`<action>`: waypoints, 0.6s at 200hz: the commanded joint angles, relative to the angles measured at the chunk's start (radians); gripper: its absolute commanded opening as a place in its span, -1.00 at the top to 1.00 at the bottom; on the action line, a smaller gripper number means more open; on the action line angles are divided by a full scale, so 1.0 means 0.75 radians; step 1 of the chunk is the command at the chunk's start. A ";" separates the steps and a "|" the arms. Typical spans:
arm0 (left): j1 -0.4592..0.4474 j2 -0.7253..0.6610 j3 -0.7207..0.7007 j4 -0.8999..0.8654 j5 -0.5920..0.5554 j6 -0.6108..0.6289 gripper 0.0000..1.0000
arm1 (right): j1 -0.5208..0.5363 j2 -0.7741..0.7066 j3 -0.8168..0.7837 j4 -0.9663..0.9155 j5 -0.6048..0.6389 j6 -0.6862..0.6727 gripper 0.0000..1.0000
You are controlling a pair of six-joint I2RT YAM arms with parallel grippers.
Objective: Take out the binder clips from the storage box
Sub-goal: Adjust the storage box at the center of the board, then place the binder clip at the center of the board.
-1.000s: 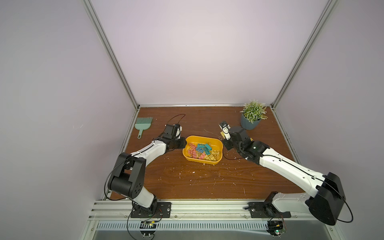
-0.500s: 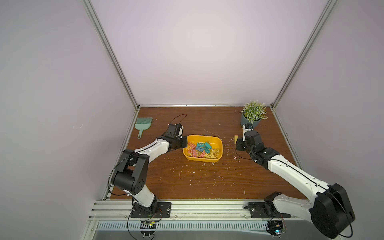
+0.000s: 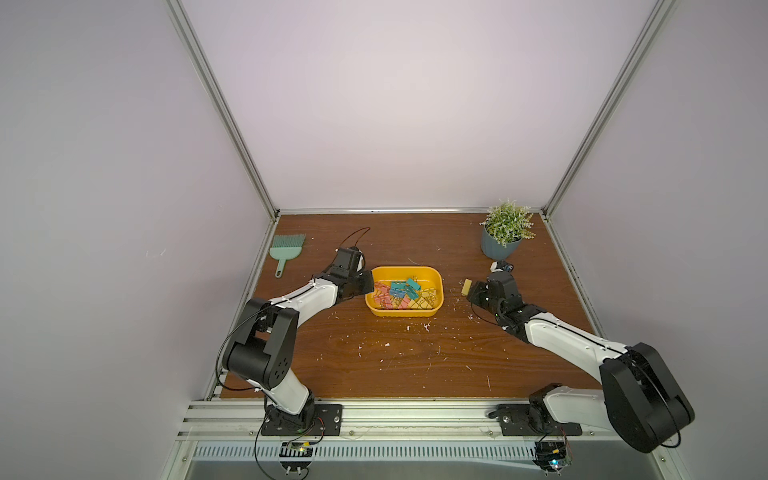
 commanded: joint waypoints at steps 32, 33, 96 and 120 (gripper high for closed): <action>-0.007 -0.001 0.038 -0.016 0.007 -0.016 0.33 | -0.003 0.176 -0.008 0.351 -0.054 0.423 1.00; -0.007 -0.001 0.038 -0.017 0.007 -0.016 0.33 | -0.003 0.179 -0.008 0.354 -0.052 0.428 1.00; -0.007 -0.196 -0.006 -0.021 -0.051 0.017 -0.01 | 0.011 0.352 -0.021 0.508 0.041 0.682 1.00; -0.007 -0.336 -0.104 0.072 -0.136 0.026 -0.27 | 0.038 0.379 -0.048 0.539 0.083 0.733 1.00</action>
